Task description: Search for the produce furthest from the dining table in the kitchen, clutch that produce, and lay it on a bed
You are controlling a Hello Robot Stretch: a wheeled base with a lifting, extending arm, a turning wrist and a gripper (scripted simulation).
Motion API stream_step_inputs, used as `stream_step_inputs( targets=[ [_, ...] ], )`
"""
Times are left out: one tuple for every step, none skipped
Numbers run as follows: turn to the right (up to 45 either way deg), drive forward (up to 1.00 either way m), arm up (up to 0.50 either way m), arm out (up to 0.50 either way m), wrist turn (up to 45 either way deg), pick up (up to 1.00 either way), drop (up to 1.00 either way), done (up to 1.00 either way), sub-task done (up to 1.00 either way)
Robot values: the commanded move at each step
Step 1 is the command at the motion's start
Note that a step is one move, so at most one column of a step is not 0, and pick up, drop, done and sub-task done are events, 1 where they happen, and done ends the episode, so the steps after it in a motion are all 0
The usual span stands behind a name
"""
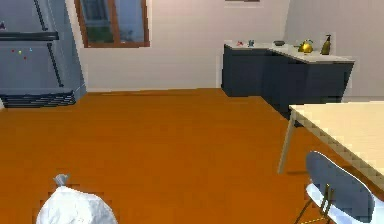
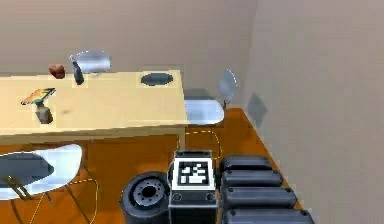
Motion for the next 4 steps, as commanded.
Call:
stream_step_inputs(
  targets=[
    [0.0,0.45,0.00,0.00,0.0,0.00,0.00,0.00,0.00],
    [-45.0,0.00,0.00,0.00,0.0,0.00,0.00,0.00,0.00],
    [-45.0,0.00,0.00,0.00,0.0,0.00,0.00,0.00,0.00],
    [-45.0,0.00,0.00,0.00,0.0,0.00,0.00,0.00,0.00]
  ],
)
